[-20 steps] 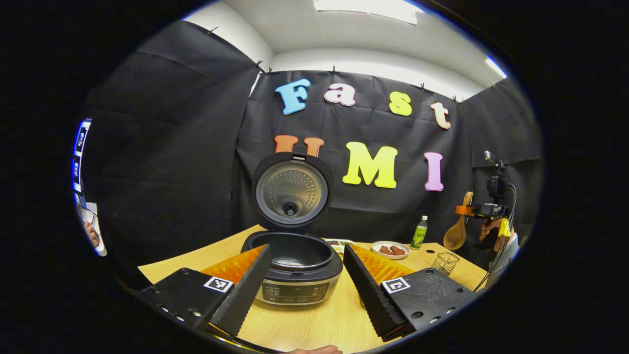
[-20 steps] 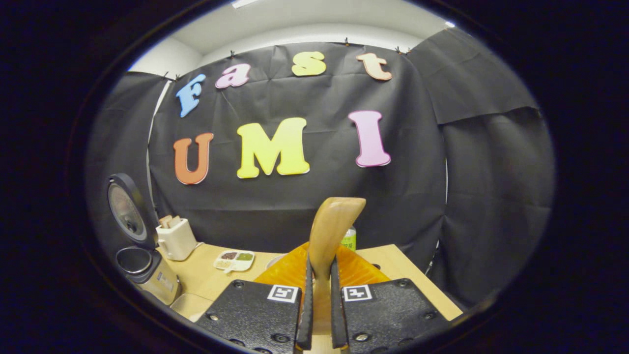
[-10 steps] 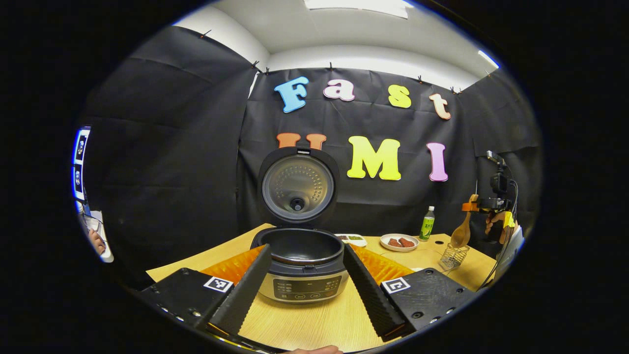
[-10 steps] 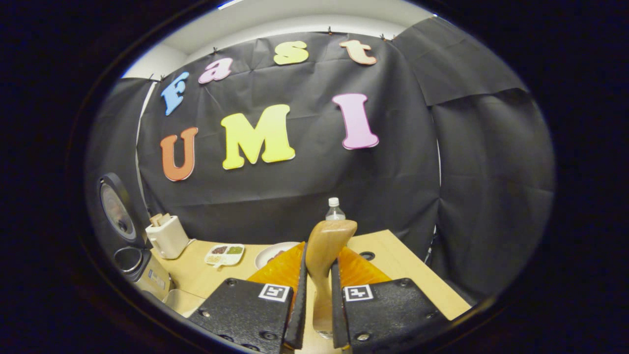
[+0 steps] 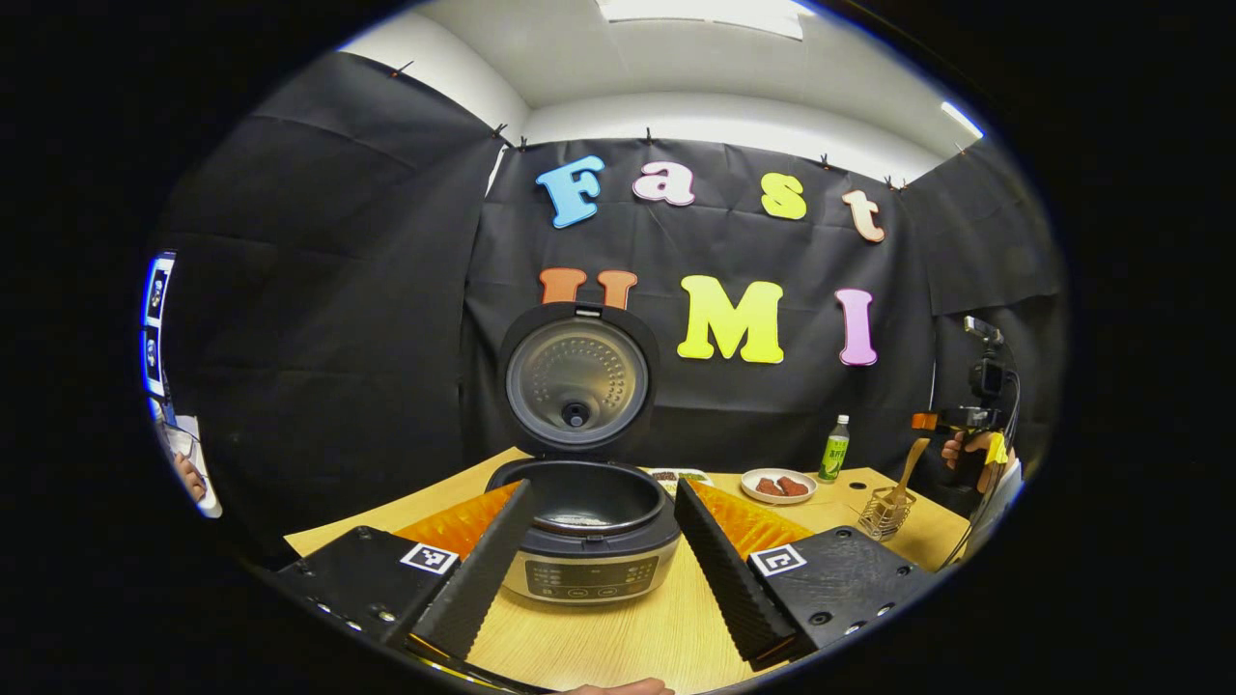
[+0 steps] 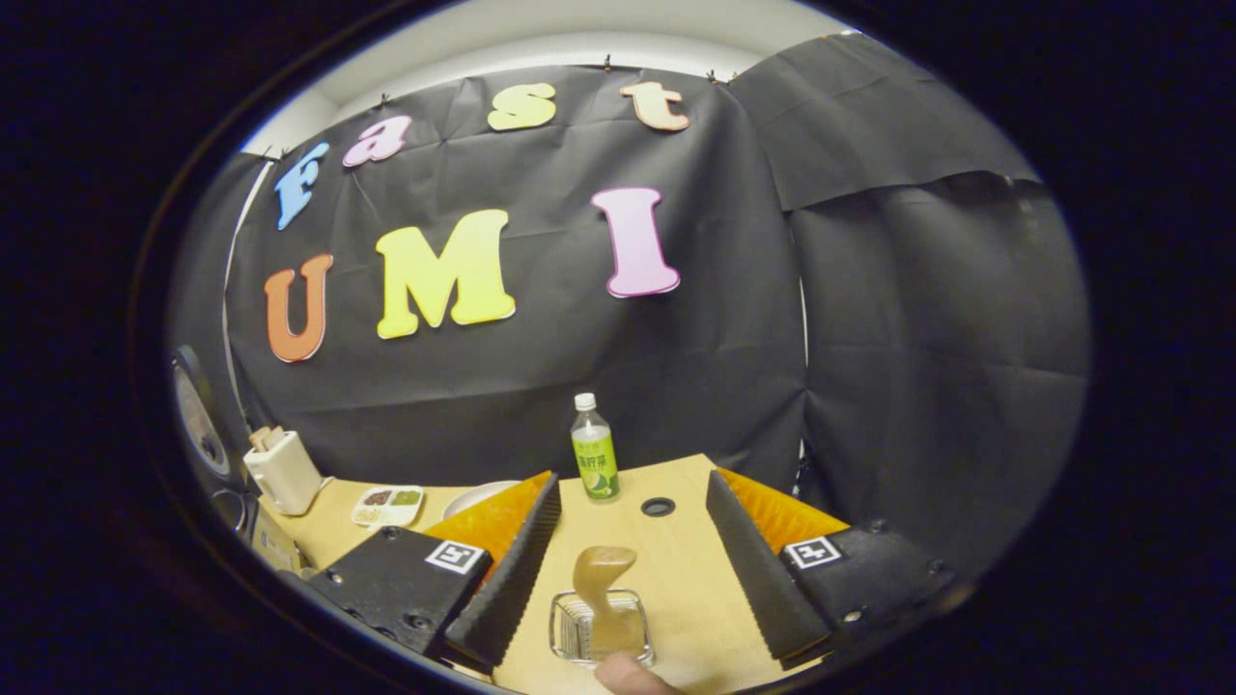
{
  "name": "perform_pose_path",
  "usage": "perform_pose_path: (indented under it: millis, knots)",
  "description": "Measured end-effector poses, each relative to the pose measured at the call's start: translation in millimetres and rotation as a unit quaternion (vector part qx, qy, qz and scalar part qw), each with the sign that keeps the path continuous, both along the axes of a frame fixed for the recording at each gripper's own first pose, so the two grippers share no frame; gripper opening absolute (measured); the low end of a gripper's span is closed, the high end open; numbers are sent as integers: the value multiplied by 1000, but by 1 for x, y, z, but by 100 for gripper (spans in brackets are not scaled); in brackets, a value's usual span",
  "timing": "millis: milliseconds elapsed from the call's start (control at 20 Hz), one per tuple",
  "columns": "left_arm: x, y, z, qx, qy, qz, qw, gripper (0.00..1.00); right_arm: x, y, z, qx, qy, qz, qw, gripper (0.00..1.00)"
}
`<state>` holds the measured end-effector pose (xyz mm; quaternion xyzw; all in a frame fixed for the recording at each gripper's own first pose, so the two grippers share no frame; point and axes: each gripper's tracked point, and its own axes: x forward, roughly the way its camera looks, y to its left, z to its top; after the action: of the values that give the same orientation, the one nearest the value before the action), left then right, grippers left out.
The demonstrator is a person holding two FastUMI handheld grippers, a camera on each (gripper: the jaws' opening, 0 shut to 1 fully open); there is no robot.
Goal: Close the left gripper, press the button to open the rice cooker; take a wooden spoon from the chopstick holder with the right hand, scoop a spoonful of rice and pour it into the rice cooker, then put the wooden spoon back into the chopstick holder.
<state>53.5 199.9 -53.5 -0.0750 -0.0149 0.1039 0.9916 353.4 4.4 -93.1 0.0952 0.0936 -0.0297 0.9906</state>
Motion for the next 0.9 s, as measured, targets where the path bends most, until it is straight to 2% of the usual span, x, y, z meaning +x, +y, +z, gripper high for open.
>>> perform_pose_path:
  millis: [50,100,150,250,400,500,900]
  knots:
    - [4,0,5,3,-2,1,1000,95,-2,-4,1,-4,0,-5,1000,99]
    - [8,0,12,7,-5,1,1000,95,-5,-7,4,-6,-2,-8,1000,89]
    - [12,0,19,12,-9,0,1000,94,-10,-8,7,-7,-4,-9,1000,99]
    - [23,-3,37,19,-15,-3,1000,94,-23,-11,15,-11,-13,-8,1000,99]
    - [41,-13,56,54,-9,-41,998,94,-46,-10,34,-6,-30,-6,1000,100]
    - [53,-3,74,73,-17,-38,996,94,-66,-3,47,7,-42,9,999,100]
    - [94,13,135,67,-26,-37,997,94,-129,13,45,21,-52,42,998,99]
